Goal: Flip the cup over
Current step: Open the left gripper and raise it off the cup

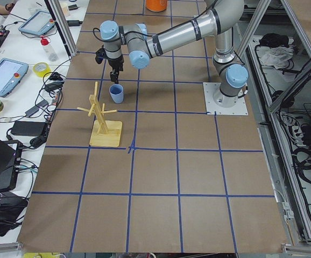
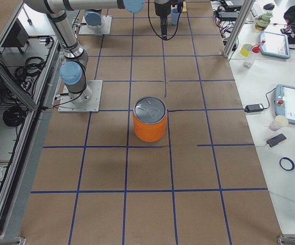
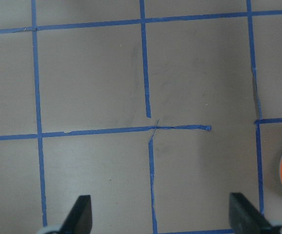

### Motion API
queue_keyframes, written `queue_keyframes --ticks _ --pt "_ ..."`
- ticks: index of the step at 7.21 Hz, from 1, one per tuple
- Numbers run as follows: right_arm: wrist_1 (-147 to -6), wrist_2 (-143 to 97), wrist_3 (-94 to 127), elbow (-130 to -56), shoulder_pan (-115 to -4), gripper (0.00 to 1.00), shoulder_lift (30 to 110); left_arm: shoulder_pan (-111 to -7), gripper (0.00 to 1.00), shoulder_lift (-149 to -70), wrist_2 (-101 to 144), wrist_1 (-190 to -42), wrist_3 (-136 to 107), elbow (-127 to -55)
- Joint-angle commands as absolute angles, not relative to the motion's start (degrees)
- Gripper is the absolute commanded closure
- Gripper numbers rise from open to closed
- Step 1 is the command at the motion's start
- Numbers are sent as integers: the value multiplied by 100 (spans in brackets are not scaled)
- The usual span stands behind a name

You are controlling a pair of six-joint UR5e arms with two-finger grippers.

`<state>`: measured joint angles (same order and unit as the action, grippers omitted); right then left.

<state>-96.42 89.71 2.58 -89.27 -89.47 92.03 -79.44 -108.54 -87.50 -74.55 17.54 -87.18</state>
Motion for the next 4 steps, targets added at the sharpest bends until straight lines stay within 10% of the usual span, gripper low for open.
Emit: queue_keyframes --ticks 1,4 --pt "-9650 8965 272 -8930 -8947 0 9202 -8610 0 -10172 -8789 -8127 524 -8710" --pt "-9642 8965 272 -8930 -8947 0 9202 -8789 0 -9021 -8719 -9078 176 -8876"
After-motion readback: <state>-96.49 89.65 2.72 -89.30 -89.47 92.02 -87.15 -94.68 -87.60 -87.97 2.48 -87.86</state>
